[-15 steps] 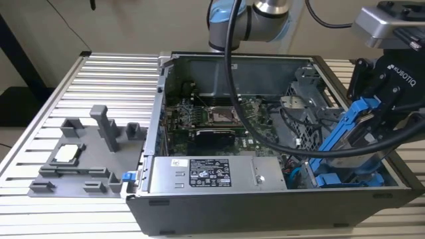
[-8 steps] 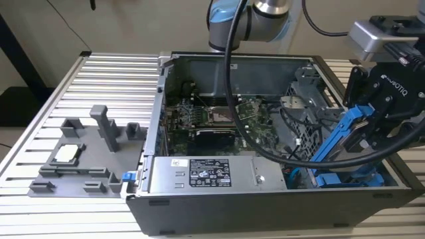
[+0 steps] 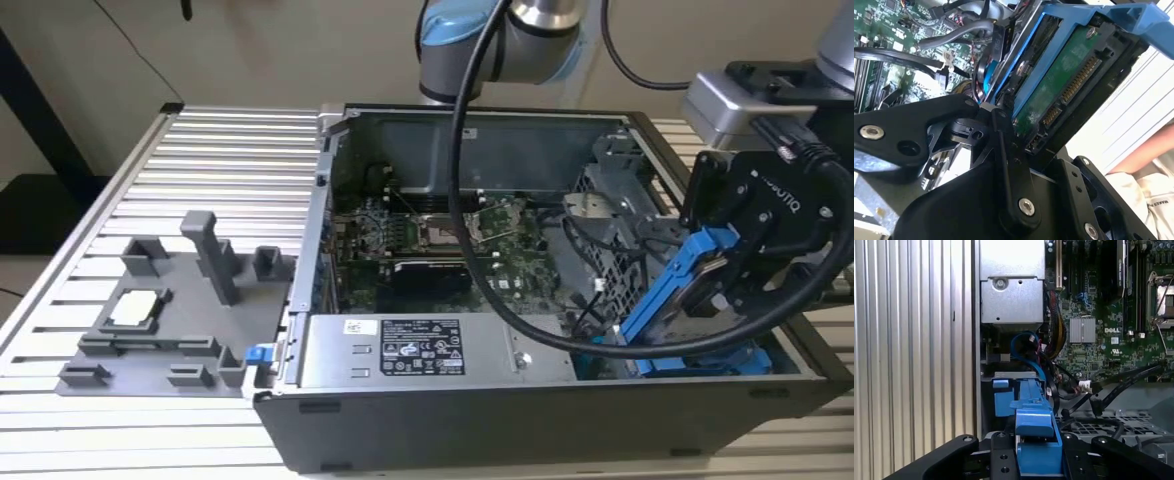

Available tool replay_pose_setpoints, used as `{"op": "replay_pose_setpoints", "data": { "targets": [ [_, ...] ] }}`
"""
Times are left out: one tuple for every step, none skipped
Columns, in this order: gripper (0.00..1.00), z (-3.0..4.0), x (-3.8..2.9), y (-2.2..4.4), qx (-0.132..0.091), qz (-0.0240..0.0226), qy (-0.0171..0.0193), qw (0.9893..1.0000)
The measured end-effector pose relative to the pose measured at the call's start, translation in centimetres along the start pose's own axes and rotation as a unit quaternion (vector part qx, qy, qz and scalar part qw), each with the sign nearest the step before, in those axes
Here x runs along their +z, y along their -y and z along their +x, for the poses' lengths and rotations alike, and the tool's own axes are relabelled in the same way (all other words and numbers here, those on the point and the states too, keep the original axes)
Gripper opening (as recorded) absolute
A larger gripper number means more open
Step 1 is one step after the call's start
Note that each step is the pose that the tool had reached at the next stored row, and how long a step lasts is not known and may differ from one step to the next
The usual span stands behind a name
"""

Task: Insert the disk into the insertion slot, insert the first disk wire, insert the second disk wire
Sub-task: 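Insert the disk into the insertion slot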

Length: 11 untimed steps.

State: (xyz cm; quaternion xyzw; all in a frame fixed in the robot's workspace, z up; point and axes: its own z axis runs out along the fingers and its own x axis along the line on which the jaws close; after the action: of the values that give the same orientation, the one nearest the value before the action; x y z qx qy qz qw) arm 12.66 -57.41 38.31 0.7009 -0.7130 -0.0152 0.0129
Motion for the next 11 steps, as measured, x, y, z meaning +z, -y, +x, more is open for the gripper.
{"op": "replay_pose_setpoints", "data": {
  "targets": [
    [0.33,0.00,-0.01,0.00,0.000,0.0000,-0.0001,1.0000],
    [0.33,0.00,0.00,0.00,0.000,0.0000,-0.0001,1.0000],
    [0.33,0.00,-0.01,0.00,0.000,0.0000,-0.0002,1.0000],
    [0.34,0.00,-0.01,0.00,0.000,0.0000,-0.0003,1.0000],
    [0.40,0.00,-0.01,0.00,0.000,0.0000,-0.0003,1.0000],
    [0.40,0.00,-0.01,0.00,0.000,0.0000,-0.0003,1.0000],
    [0.40,0.00,-0.02,0.00,0.000,0.0000,-0.0002,1.0000],
    [0.47,0.00,-0.14,-0.01,0.000,0.0000,-0.0002,1.0000],
    [0.47,0.00,-0.50,-0.02,0.000,0.0000,-0.0002,1.0000],
    [0.47,-0.01,-0.96,-0.04,0.000,0.0000,-0.0002,1.0000],
    [0.47,0.00,-1.43,-0.06,0.000,-0.0001,-0.0001,1.0000]
  ]
}}
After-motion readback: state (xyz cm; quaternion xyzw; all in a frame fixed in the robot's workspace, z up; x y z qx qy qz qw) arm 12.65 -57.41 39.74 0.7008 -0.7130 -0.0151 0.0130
